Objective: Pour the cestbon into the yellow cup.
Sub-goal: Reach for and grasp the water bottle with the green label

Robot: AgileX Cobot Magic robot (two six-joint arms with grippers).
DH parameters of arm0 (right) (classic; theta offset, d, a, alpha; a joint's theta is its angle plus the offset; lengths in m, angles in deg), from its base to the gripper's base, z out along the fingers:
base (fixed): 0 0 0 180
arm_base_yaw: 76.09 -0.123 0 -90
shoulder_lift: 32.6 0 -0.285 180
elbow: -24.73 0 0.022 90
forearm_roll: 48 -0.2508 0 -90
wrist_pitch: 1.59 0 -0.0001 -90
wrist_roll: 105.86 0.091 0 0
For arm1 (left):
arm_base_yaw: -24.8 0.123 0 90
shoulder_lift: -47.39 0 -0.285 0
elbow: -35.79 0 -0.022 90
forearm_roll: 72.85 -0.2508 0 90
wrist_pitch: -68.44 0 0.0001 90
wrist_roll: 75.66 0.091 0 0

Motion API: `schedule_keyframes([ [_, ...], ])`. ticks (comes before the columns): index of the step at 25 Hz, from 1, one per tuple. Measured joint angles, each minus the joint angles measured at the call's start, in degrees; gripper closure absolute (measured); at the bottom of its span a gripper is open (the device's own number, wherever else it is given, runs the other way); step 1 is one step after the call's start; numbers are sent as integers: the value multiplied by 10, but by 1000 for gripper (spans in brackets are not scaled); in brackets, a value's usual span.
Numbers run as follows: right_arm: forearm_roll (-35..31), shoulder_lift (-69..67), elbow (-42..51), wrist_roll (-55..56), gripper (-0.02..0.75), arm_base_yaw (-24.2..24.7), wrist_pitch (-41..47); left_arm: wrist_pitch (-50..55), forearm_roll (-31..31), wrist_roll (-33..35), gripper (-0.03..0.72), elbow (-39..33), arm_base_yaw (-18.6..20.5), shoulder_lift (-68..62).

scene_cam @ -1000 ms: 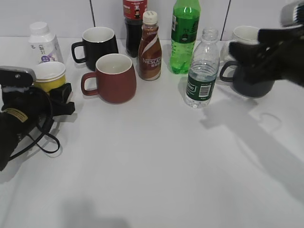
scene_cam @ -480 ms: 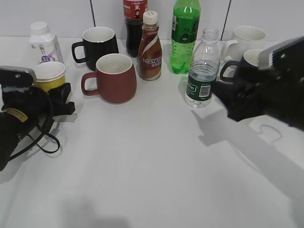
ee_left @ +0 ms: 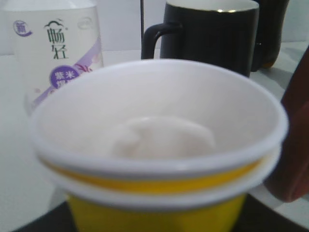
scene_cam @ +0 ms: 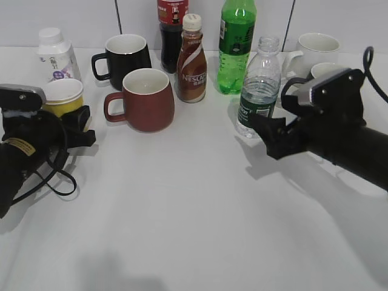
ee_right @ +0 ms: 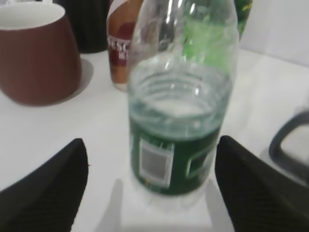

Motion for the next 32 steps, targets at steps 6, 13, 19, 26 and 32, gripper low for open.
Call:
schedule_keyframes([
  [6,0,-28,-44,-1,121,0,0,-1,0,0,344,0,0,0],
  [13,7,-78,-84,-1,121,0,-1,-1,-1,0,344,0,0,0],
  [19,13,-110,-129,11,121,0,1,-1,-1,0,345,0,0,0],
  [26,18,-142,-167,13,226,-1,6,-1,-1,0,345,0,0,0],
  [32,18,-144,-167,14,266,-1,4,-1,0,0,346,0,0,0],
])
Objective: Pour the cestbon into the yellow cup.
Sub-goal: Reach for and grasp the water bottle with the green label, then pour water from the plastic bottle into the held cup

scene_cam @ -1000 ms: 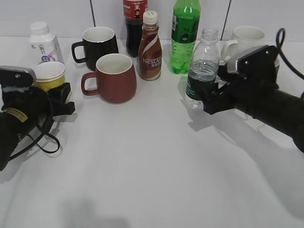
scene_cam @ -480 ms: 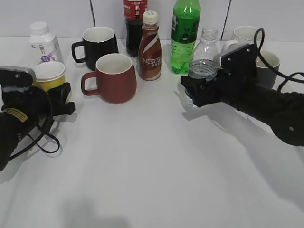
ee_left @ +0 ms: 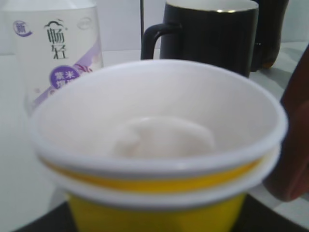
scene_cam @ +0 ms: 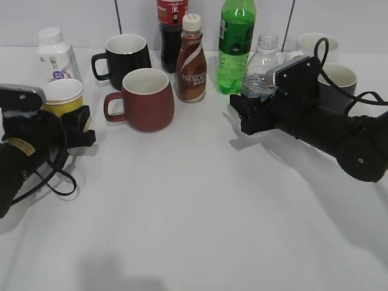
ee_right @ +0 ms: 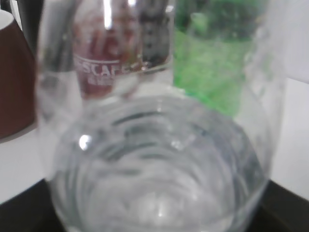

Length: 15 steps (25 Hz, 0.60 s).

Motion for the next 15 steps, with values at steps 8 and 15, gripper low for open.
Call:
schedule_keyframes([
  [8,11,34,28,-25,266,0,5,0,0,0,346,-19,0,14],
  [15,71,61,39,-65,266,0,5,0,-34,0,346,-91,0,74],
])
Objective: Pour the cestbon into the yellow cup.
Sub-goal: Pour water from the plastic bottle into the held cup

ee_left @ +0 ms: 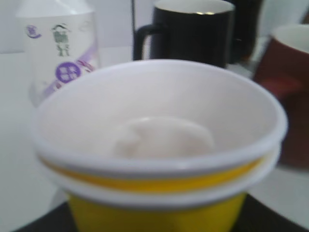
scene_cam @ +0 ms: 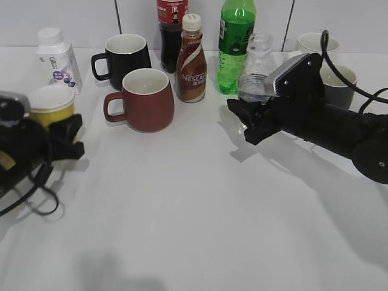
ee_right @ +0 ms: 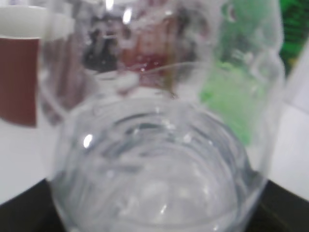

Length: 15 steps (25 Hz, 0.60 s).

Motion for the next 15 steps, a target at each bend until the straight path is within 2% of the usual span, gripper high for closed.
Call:
schedule_keyframes([
  [5,14,1,-5,-40,266,0,0,0,-94,0,346,-60,0,44],
  [10,36,1,-38,-55,266,0,1,0,-215,0,348,-68,-1,57],
  [15,90,2,-69,-62,266,0,28,1,-267,-3,350,-66,-1,57],
])
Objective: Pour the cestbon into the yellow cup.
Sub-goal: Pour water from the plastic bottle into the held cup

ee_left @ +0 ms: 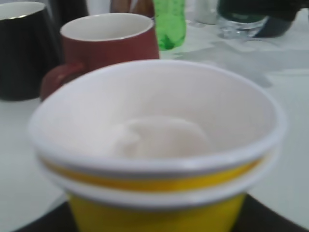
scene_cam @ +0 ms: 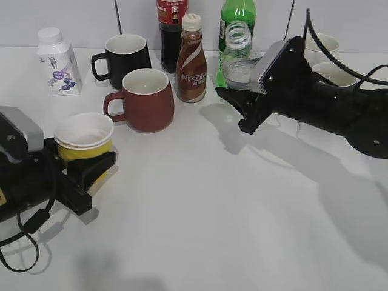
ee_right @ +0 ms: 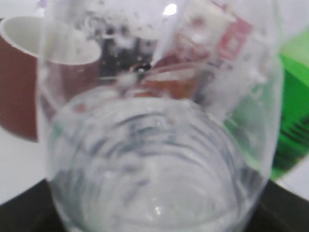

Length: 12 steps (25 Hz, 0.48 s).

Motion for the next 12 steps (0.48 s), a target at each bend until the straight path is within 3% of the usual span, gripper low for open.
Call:
schedule_keyframes([
  [6,23,0,-4,-47,266,0,17,1,-54,-42,351,52,-9,0],
  [12,24,0,-4,-107,266,0,17,29,-69,-62,351,112,-58,2],
])
